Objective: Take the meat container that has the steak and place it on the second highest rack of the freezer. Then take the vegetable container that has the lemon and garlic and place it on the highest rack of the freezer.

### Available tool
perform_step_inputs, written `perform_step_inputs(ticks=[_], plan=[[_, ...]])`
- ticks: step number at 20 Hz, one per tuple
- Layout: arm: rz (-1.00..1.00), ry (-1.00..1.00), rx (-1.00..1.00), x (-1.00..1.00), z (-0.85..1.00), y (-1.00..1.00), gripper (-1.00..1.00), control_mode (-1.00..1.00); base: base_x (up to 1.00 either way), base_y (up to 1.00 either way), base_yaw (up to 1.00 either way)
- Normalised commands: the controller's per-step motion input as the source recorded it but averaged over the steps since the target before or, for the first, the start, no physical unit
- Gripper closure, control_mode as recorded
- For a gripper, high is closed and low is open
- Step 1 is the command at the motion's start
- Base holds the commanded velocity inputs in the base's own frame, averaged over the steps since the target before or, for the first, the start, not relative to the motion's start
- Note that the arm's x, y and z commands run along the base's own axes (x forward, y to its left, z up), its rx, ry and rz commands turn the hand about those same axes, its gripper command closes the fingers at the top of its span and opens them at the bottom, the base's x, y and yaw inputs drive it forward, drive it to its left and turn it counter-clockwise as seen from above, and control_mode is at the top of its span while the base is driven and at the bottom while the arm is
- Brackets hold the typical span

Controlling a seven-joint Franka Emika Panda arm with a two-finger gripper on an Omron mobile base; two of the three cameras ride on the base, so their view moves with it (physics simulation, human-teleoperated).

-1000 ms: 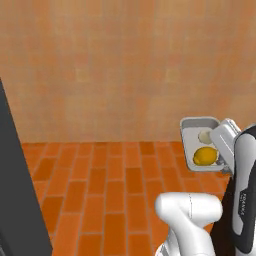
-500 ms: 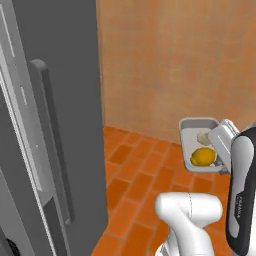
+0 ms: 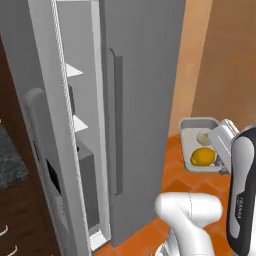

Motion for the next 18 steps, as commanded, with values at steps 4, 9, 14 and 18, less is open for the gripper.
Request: perform_step_inputs(ticks=[4, 9, 14, 18], plan=[[0.00, 0.00, 0.00, 0.00, 0.00, 0.00, 1.00, 1.00, 0.35, -0.18, 0.78], [0.00, 0.00, 0.00, 0.00, 0.00, 0.00, 1.00, 1.00, 0.42, -0.37, 0.74], [0.00, 0.00, 0.00, 0.00, 0.00, 0.00, 1.00, 1.00, 0.46, -0.46, 0.62], [0.00, 0.00, 0.00, 0.00, 0.00, 0.00, 1.00, 1.00, 0.13, 0.06, 0.23]])
